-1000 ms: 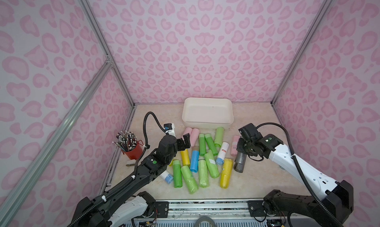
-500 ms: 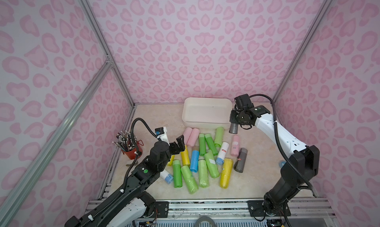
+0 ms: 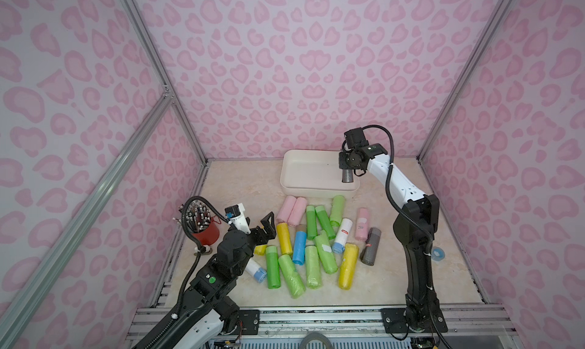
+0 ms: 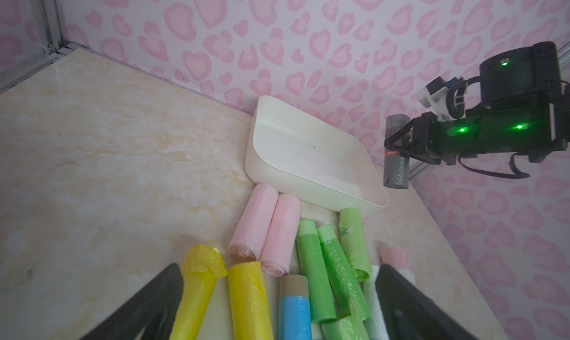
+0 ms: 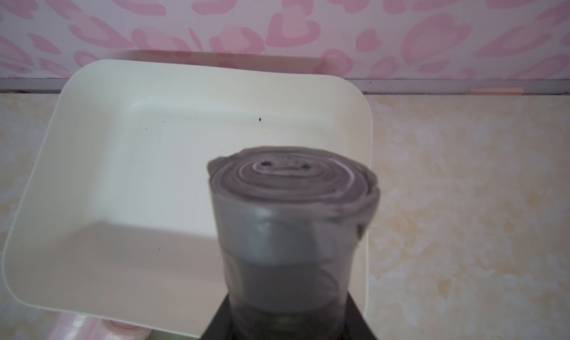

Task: Put the roll of trash bags into the storage box
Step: Place the roll of trash bags in the storage box.

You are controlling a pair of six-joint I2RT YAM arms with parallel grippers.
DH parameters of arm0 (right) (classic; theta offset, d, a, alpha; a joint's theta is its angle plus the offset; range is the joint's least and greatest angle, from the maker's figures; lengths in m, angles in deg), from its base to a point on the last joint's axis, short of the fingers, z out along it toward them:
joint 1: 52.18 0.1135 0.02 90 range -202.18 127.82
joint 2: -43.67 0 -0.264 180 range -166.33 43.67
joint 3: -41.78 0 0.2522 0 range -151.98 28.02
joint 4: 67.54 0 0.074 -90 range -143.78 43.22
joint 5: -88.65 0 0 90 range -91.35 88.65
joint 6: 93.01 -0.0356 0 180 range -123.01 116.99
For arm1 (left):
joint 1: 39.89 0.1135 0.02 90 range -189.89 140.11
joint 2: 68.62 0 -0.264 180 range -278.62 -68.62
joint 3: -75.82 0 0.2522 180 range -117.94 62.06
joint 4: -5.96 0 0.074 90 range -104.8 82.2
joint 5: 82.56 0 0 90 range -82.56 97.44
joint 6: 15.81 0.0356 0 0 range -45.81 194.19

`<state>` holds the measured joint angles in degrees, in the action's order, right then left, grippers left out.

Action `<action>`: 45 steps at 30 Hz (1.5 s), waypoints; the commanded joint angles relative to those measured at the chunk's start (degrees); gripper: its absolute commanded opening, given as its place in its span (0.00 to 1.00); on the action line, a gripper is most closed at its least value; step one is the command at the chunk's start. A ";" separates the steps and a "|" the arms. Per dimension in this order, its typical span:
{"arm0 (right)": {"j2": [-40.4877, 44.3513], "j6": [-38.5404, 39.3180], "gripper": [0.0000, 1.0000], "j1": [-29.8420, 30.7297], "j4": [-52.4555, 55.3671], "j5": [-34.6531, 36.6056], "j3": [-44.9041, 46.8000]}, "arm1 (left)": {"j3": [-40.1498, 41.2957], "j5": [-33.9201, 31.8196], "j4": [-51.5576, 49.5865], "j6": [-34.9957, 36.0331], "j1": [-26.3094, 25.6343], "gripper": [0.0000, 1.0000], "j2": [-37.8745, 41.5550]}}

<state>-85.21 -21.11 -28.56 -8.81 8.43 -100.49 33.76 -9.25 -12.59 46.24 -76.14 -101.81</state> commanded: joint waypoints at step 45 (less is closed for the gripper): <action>3.98 -3.80 0.90 -2.28 11.65 -1.80 -5.00 | -9.59 -0.61 -5.77 -0.01 2.58 1.00 -9.56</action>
<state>-83.39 -23.65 -30.92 1.31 8.72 -107.73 25.59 -9.27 -16.03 46.22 -73.93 -110.92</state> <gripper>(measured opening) 0.901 0.995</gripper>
